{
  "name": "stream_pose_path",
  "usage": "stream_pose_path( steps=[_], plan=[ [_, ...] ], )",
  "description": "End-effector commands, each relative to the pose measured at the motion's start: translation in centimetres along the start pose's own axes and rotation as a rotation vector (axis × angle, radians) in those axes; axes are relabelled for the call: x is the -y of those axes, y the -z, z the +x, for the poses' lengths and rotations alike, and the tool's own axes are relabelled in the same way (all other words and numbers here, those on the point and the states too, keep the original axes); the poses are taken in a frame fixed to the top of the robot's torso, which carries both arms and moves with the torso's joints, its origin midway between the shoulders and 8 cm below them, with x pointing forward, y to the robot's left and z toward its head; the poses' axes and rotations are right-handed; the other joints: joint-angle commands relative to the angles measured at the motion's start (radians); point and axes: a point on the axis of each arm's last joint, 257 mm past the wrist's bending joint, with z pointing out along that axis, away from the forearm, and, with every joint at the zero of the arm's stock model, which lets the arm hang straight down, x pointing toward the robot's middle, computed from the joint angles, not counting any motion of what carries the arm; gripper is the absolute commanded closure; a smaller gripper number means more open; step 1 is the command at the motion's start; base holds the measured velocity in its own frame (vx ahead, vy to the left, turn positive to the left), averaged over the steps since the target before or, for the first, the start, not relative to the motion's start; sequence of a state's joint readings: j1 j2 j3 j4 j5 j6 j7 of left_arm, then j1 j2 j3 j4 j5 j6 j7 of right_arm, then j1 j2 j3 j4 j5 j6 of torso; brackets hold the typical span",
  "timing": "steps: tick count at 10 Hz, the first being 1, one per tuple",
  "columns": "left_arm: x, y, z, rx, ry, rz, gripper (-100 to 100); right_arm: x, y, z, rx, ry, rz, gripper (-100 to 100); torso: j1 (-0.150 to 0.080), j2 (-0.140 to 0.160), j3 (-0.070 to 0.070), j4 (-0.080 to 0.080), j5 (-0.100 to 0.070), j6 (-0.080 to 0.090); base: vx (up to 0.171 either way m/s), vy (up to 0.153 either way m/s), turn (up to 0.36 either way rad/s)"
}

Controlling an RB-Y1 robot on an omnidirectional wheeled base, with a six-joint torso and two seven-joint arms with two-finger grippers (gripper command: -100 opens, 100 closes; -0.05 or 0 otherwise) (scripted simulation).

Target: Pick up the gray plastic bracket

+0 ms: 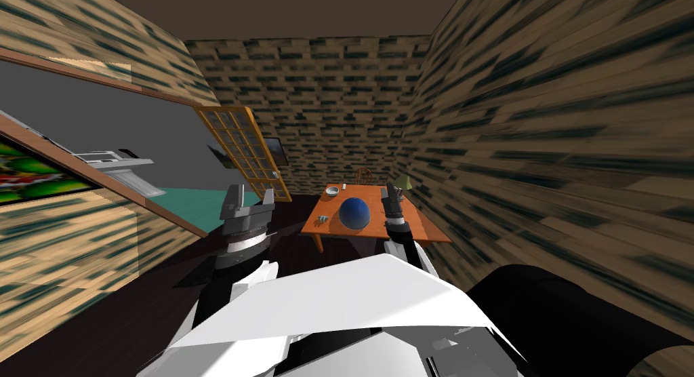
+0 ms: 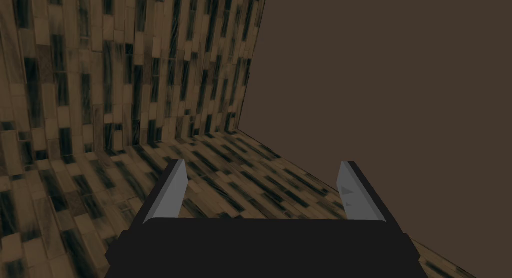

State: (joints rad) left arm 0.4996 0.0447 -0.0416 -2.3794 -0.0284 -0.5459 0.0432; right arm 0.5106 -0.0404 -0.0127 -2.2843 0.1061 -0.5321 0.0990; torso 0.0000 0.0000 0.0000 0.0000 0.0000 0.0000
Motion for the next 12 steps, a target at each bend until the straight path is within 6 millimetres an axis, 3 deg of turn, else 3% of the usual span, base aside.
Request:
stream_pose_path(
  steps=[1, 5, 6, 7, 8, 12],
  plan=[
    [-1.7, 0.0, 0.1, -0.016, 0.008, -0.04, -100, 0.0, 0.0, 0.0, 0.0, 0.0, 0.0, 0, 0.0, 0.0, 0.0, 0.0, 0.0, 0.0, 0.0, 0.012, 0.018],
    [-7.6, 0.2, -0.4, -0.024, 0.038, -0.173, -100, 0.0, 0.0, 0.0, 0.0, 0.0, 0.0, 0, 0.003, 0.0, 0.0, 0.0, 0.001, 0.0, -0.004, 0.037, 0.0],
    [-7.8, 0.3, -0.4, -0.024, 0.037, -0.18, -100, 0.0, 0.0, 0.0, 0.0, 0.0, 0.0, 0, 0.003, 0.0, 0.0, 0.0, 0.001, 0.0, -0.008, 0.035, -0.005],
    [-9.9, 0.4, -0.6, -0.021, 0.047, -0.227, -100, 0.0, 0.0, 0.0, 0.0, 0.0, 0.0, 0, 0.003, 0.0, 0.0, 0.0, 0.001, 0.0, -0.014, 0.028, -0.013],
    [-9.9, 0.4, -0.6, -0.021, 0.047, -0.228, -100, 0.0, 0.0, 0.0, 0.0, 0.0, 0.0, 0, 0.002, 0.0, 0.0, 0.0, 0.001, 0.0, -0.011, 0.019, -0.01],
    [-16.7, 1.1, -1.4, -0.002, 0.078, -0.385, -100, 0.0, 0.0, 0.0, 0.0, 0.0, 0.0, 0, 0.003, 0.001, 0.0, 0.0, 0.001, 0.0, -0.013, 0.036, -0.028]
  ],
)
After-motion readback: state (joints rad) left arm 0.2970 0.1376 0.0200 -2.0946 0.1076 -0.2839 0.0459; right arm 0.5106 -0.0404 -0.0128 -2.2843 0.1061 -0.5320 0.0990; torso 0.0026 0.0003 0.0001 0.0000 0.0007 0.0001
